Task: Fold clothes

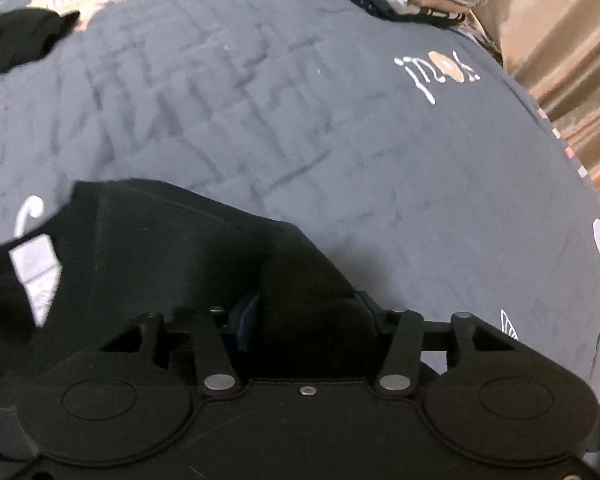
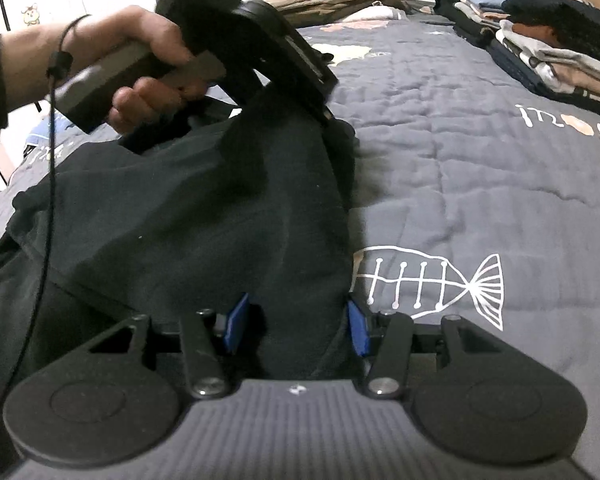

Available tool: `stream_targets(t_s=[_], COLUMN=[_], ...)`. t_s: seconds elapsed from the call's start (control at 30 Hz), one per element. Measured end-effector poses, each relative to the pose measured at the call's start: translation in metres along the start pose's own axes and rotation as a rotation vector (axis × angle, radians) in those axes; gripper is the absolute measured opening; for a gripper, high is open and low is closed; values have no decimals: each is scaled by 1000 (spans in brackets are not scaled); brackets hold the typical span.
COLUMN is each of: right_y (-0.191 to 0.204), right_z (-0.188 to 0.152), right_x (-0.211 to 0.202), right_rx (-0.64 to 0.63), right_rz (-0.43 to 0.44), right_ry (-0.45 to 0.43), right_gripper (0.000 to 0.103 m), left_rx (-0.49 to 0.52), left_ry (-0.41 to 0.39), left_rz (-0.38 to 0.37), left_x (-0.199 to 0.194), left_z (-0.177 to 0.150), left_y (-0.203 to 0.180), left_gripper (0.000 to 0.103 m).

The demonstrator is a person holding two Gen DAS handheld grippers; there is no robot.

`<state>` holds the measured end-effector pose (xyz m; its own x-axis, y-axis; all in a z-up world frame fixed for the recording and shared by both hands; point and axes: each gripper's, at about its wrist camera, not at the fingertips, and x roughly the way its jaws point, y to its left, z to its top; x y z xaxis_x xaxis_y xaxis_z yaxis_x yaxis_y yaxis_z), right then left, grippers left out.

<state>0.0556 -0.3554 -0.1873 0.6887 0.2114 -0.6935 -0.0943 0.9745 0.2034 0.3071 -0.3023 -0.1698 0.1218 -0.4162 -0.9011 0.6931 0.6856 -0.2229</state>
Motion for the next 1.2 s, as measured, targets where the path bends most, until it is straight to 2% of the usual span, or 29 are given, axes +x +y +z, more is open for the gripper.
stream_targets(t_s=[0.03,0.07,0.1,0.17,0.23,0.3,0.37,0.43,0.47,0.5,0.53,0.57,0.6,0.67,0.7,0.8,0.9,1.0,1.07,1.2], right_y=[-1,-1,-1,-2,-3,-9,-15,-21,-23,-25,-25,-26,-28,-31,-32,-35,-33,-24,-16,2], right_z=[0,0,0,1,2,2,2,2,2,1,0,2,4,11,14,23,27,29,29,26], right_x=[0,0,0,0,-2,-1,-1,0,0,1,1,-1,-3,-16,-23,-40,-49,-47,-42,-33], right_rx=[0,1,2,4,19,51,86,121,139,137,128,133,142,159,168,214,242,248,255,217], right_rz=[2,3,3,1,-10,-16,-21,-27,-29,-31,-28,-18,-6,21,34,82,141,185,198,160], right_ry=[0,-1,-5,-7,-21,-20,-13,-6,-2,2,4,6,10,-22,-43,-130,-199,-215,-206,-177], right_gripper=[51,51,51,51,51,51,51,51,51,51,51,51,51,51,51,51,51,51,51,51], left_rx=[15,54,99,131,113,98,51,-8,-25,-27,-29,-32,-33,-34,-54,-127,-229,-358,-409,-475], left_ry=[-8,-52,-130,-260,-338,-385,-377,-255,-218,-230,-258,-282,-314,-415,-455,-549,-626,-704,-738,-768], left_rz=[4,14,13,-19,-24,-1,16,62,85,84,77,73,71,76,74,59,94,134,245,450], left_x=[5,5,-1,-12,-19,-18,-7,18,25,24,17,8,-2,-31,-47,-92,-136,-175,-198,-220], left_z=[0,-1,-3,-4,1,6,11,17,18,18,16,12,8,-8,-16,-54,-111,-173,-214,-286], left_y=[-3,-9,-16,-25,-26,-26,-21,-16,-16,-17,-18,-18,-17,-11,-6,14,35,59,69,86], left_gripper=[30,25,19,17,16,16,17,25,25,27,36,44,59,62,65,66,70,70,70,70])
